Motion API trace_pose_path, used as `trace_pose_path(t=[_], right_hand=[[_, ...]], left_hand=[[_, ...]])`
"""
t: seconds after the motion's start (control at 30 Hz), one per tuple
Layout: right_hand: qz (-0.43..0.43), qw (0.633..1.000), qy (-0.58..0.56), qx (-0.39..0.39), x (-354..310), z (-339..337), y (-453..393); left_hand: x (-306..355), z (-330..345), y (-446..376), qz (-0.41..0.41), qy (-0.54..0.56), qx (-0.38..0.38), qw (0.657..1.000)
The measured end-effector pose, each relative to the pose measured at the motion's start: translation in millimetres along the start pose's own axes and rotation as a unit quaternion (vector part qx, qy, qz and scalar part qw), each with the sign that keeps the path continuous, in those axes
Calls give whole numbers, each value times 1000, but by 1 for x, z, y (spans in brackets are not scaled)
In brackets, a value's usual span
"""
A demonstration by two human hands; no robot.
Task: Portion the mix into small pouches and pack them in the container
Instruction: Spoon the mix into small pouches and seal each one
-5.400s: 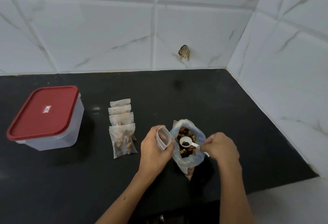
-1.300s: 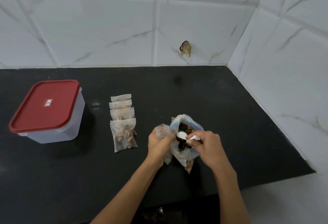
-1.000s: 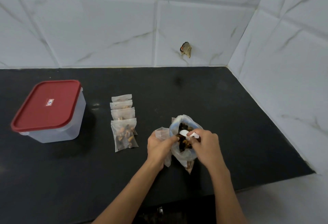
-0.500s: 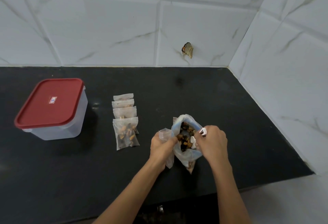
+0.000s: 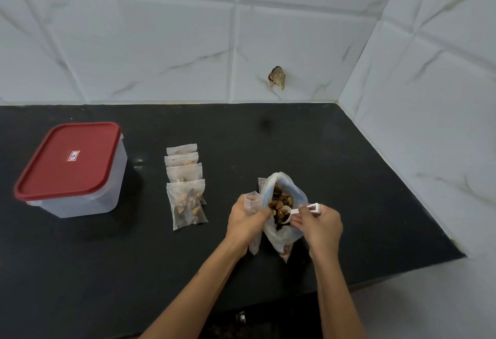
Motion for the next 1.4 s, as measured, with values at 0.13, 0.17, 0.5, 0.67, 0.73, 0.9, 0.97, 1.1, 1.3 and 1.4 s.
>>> trace_pose_path(t=[0.13,0.17,0.5,0.67,0.73,0.9,0.97,1.1,1.3,1.4], right_hand=[[-126,977,165,55,-17,9,10],[-159,966,193,64,-22,12,13],[-178,946,272,-18,-33,24,4],[-2,993,92,-77,-9,16,-10],[67,994,24,-86,-1,14,-11],[107,989,-85,-62,17,16,-13],[121,985,-102,-67,19,18,-14],[136,978,-119,-104,15,19,-14],[203,947,-202,-146,21,23,-12],[246,925,-239,-166,26,24,-10]], left_hand=[[2,-3,0,-4,16,-1,1000],[2,-4,0,-6,23,0,1000],[3,2,4,-29,102,-29,994],[5,2,2,-19,112,-38,993],[7,3,1,-16,100,-42,994],[5,4,-1,-37,80,-4,996],[6,4,-1,-41,69,4,997],[13,5,-1,-41,66,-4,997],[20,10,0,-43,63,-50,996],[23,8,2,-46,75,-41,995]])
Point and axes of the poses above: each hand's wrist, its own y-axis away from the middle knuckle, its own z-axis out of the palm, x = y × z, the point moved 7 cm from there along -y, towards the middle knuckle, and after that the axes turned 5 degrees about z, right-handed, at the moved point
